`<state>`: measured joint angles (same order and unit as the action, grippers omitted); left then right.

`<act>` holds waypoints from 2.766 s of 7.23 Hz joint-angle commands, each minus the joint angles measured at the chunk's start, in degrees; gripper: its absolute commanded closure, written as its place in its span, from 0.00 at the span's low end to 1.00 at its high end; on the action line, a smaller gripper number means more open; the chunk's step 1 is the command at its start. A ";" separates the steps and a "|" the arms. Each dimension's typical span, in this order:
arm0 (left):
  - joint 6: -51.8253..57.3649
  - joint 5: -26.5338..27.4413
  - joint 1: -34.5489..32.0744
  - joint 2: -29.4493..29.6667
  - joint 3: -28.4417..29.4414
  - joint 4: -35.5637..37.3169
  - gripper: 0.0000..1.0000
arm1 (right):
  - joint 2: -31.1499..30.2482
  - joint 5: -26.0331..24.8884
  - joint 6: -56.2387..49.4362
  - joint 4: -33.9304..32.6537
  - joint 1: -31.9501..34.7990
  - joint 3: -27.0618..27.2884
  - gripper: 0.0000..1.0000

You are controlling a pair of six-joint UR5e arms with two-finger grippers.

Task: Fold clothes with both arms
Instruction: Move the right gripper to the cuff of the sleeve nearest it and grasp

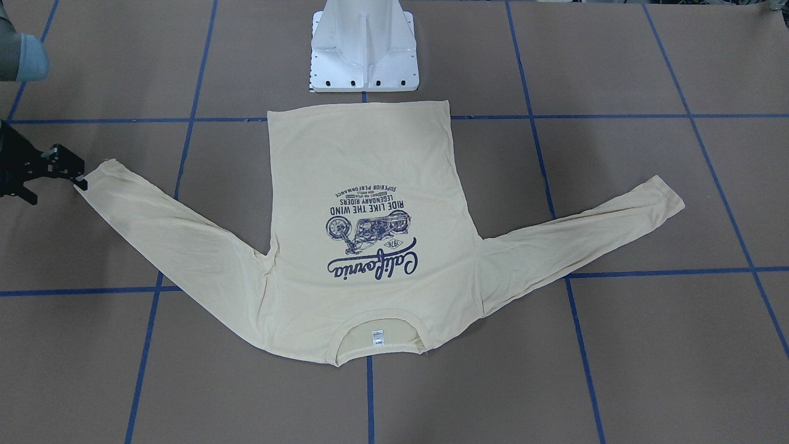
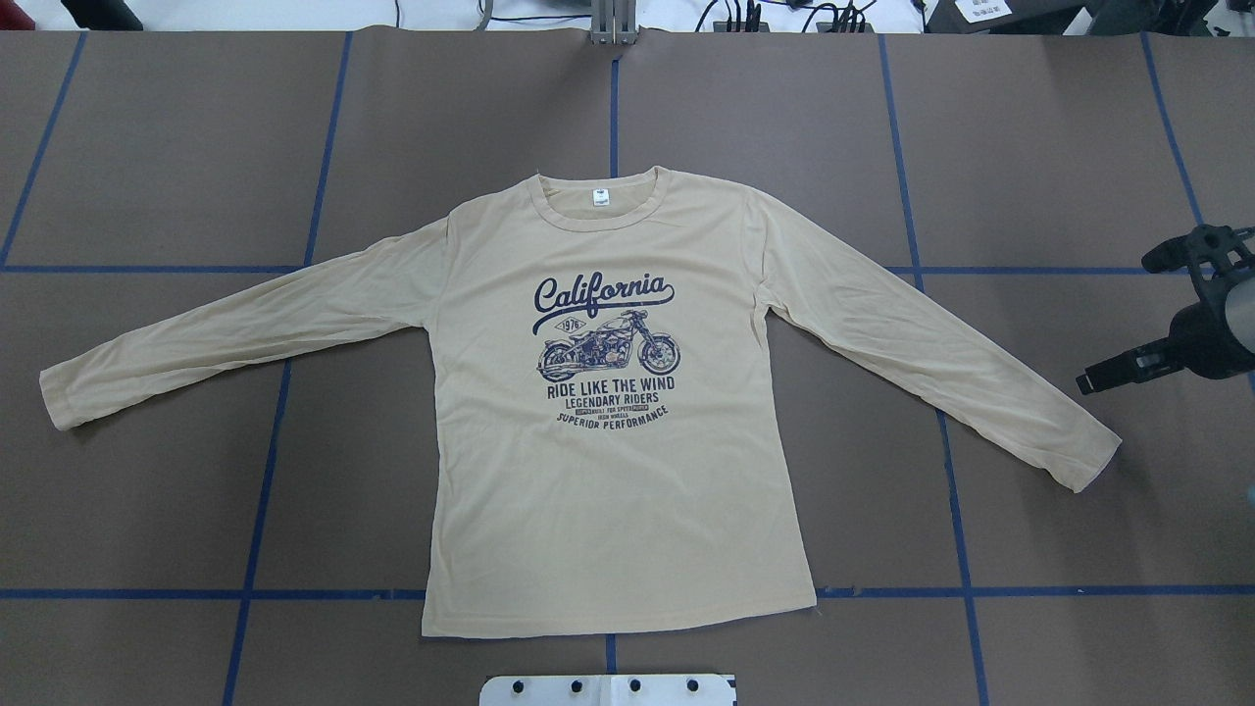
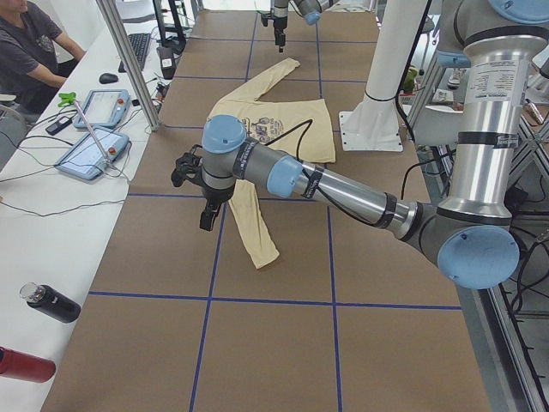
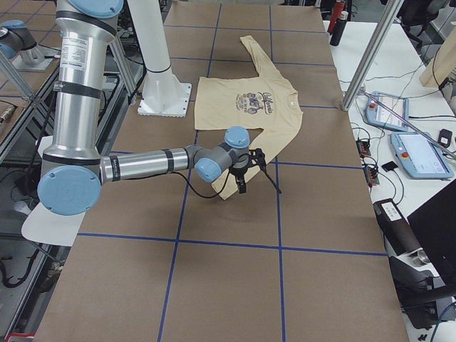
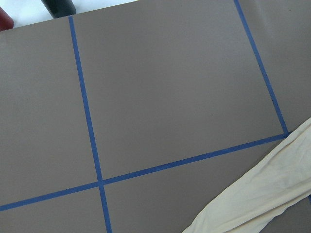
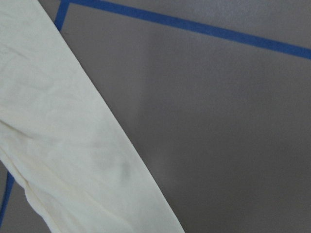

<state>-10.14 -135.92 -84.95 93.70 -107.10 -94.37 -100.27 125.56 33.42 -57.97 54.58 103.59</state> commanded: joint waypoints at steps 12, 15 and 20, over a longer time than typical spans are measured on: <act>-15.35 -0.22 6.55 -1.59 -3.46 -7.84 0.00 | -1.95 -3.93 4.46 1.02 -8.35 -3.22 0.05; -15.35 -0.22 6.55 -1.67 -3.46 -7.84 0.00 | -1.94 -3.75 4.81 0.93 -8.26 -3.13 0.12; -15.35 -0.22 6.55 -1.67 -3.55 -7.76 0.00 | -1.86 -2.25 5.08 0.67 -8.35 -3.04 0.51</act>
<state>-25.49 -136.14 -78.40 92.02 -110.59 -102.16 -102.13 123.26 38.46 -57.19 46.24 100.58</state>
